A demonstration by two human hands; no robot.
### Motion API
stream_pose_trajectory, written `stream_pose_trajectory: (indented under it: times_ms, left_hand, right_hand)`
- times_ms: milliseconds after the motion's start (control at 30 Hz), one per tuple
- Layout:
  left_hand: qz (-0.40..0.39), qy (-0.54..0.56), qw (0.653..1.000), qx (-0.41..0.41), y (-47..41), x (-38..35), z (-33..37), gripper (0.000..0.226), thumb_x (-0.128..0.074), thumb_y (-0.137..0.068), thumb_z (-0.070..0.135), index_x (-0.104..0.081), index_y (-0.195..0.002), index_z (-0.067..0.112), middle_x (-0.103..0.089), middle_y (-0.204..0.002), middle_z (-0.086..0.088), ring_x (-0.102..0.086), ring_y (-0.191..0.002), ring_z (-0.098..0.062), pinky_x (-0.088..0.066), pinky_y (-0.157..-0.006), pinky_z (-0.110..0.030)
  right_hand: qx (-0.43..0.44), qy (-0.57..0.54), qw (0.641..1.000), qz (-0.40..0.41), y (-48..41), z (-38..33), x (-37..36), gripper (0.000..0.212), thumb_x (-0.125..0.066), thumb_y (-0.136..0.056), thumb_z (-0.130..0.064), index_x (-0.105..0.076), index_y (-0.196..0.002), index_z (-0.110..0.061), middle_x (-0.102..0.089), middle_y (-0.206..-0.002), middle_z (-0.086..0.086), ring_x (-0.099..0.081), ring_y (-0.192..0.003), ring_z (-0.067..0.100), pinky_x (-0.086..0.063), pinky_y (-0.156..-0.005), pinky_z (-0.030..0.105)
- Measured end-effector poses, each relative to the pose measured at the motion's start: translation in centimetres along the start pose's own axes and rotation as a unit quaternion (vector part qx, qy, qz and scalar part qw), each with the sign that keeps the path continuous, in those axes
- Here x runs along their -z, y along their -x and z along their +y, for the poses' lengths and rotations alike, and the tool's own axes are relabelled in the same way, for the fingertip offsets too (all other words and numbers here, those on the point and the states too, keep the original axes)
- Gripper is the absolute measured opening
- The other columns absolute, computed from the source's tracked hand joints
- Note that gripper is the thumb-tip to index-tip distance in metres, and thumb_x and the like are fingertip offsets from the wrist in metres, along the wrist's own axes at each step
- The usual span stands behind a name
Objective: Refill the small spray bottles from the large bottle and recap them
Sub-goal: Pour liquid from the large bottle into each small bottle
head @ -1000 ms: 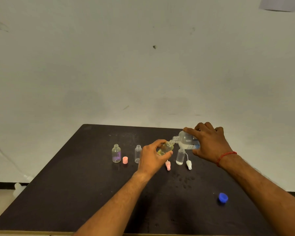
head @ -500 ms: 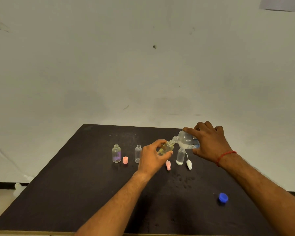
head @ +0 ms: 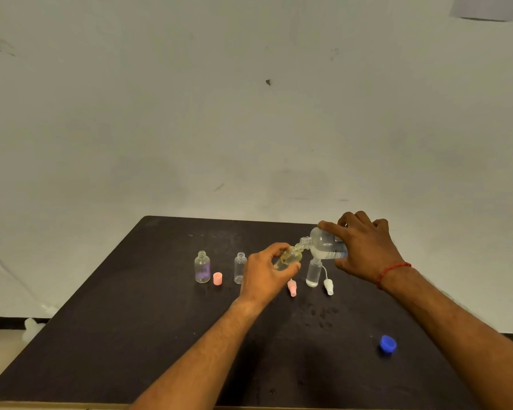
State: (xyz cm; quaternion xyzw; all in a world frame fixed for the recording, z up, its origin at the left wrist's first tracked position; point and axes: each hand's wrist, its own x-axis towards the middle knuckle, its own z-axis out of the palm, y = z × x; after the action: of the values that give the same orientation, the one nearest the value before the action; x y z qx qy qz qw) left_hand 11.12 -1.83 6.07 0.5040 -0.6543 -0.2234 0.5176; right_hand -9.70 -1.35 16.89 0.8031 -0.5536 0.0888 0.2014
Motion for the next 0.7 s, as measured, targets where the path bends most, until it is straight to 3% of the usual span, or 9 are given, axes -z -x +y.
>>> stream_pose_trajectory:
  times_ms: [233, 533, 700]
  left_hand:
    - [-0.002, -0.001, 1.0, -0.002, -0.05, -0.01, -0.01, 0.041, -0.081, -0.083, 0.035, -0.068, -0.122, 0.026, -0.071, -0.11, 0.013, -0.065, -0.097, 0.004, -0.048, -0.078, -0.002]
    - [-0.003, 0.001, 1.0, 0.0, -0.09, -0.04, -0.03, 0.036, -0.081, -0.083, 0.034, -0.068, -0.116, 0.032, -0.066, -0.101, 0.024, -0.06, -0.092, 0.017, -0.045, -0.075, 0.001]
    - [-0.006, -0.002, 1.0, -0.003, -0.08, -0.21, -0.14, 0.037, -0.081, -0.083, 0.035, -0.068, -0.118, 0.032, -0.066, -0.103, 0.023, -0.06, -0.094, 0.014, -0.045, -0.076, 0.0]
  right_hand:
    - [-0.001, 0.001, 1.0, -0.002, 0.05, 0.09, -0.11, 0.067, -0.062, -0.082, -0.056, -0.037, -0.142, -0.042, -0.05, -0.124, -0.001, -0.043, -0.118, 0.02, -0.036, -0.093, 0.042]
    - [0.001, 0.01, 1.0, 0.002, -0.02, 0.16, -0.18, 0.067, -0.063, -0.081, -0.056, -0.037, -0.142, -0.043, -0.05, -0.125, -0.001, -0.044, -0.118, 0.02, -0.037, -0.092, 0.042]
    - [-0.001, 0.011, 1.0, -0.004, 0.06, 0.26, -0.17, 0.069, -0.063, -0.082, -0.055, -0.035, -0.143, -0.043, -0.049, -0.127, -0.002, -0.043, -0.12, 0.02, -0.035, -0.094, 0.042]
